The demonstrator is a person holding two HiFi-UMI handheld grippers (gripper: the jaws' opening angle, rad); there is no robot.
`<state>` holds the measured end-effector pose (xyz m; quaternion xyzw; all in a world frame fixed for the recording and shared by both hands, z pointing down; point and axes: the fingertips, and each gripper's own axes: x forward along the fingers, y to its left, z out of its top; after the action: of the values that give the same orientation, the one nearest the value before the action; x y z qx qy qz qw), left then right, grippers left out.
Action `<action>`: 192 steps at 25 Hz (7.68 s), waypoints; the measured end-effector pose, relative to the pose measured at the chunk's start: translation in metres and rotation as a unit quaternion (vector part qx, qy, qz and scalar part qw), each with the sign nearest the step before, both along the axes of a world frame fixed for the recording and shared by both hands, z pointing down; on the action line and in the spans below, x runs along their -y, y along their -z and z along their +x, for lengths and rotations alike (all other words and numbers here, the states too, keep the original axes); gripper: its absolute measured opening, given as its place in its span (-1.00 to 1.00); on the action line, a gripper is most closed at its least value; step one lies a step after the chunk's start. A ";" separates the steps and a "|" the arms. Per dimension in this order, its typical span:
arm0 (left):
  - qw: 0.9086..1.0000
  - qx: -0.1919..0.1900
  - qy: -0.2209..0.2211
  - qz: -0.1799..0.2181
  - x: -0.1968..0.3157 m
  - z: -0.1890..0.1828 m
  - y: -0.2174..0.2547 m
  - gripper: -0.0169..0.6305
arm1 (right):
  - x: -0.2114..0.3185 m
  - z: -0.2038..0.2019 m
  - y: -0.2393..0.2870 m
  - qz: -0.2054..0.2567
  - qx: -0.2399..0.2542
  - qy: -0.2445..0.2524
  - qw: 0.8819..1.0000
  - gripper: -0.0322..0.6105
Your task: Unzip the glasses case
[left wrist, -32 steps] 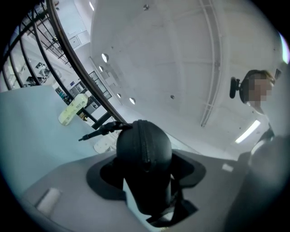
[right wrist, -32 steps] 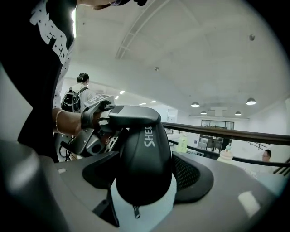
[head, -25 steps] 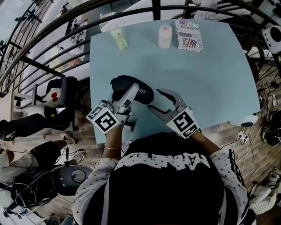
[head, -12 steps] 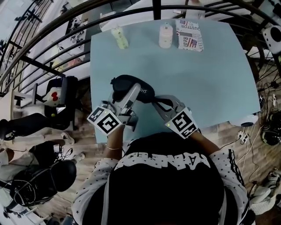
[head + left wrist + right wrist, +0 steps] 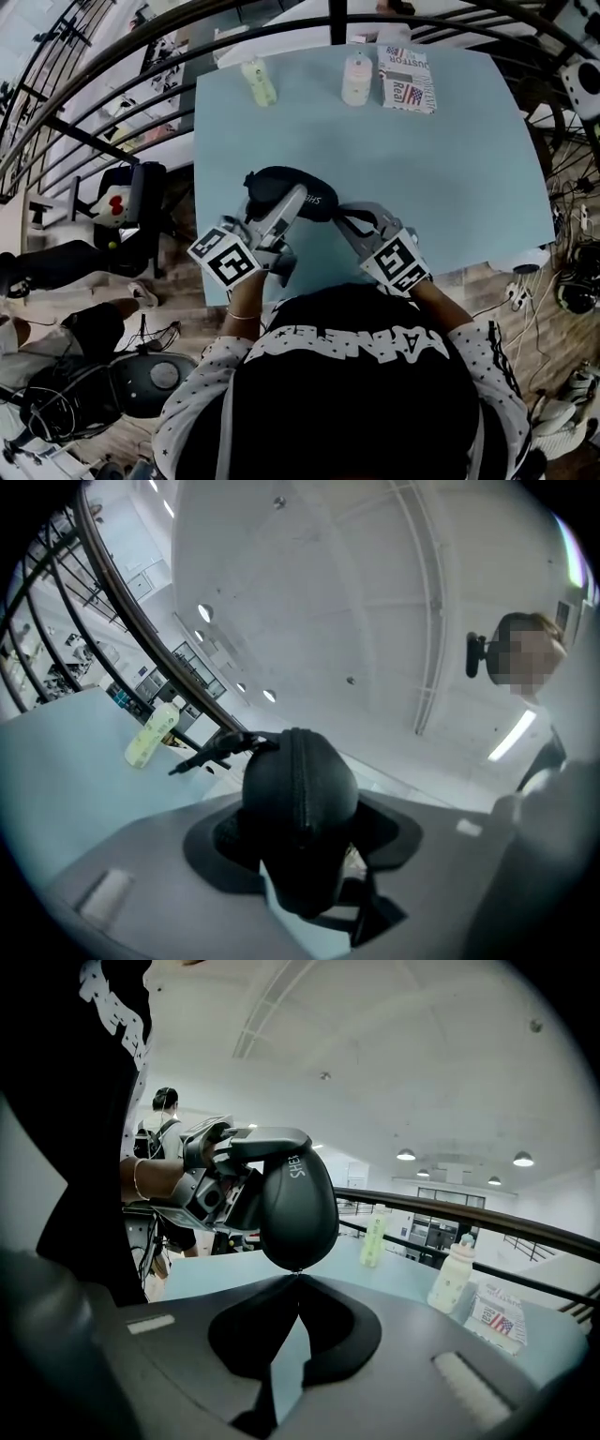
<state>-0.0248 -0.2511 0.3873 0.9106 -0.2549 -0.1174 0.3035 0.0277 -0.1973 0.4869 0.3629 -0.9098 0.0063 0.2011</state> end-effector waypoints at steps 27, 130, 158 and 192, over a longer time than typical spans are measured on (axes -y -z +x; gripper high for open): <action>0.998 0.037 -0.052 -0.009 -0.015 0.017 -0.012 -0.95 | 0.008 0.024 -0.001 0.081 -0.166 0.045 0.982 -0.88; 0.968 0.149 -0.189 -0.066 -0.069 0.058 -0.060 -0.95 | 0.013 -0.007 0.057 0.286 -0.286 0.176 0.898 -0.87; 0.913 0.314 -0.259 -0.037 -0.085 0.077 -0.102 -0.95 | 0.003 -0.001 0.040 0.310 -0.355 0.202 0.859 -0.87; 0.975 0.167 -0.063 0.136 -0.053 0.048 -0.014 -0.95 | 0.026 0.084 0.072 -0.009 0.224 -0.161 0.961 -0.89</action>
<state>0.0237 -0.1982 0.4016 0.9643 -0.2259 0.0215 0.1364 0.1119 -0.2234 0.4151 0.4921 -0.8611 0.1277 -0.0087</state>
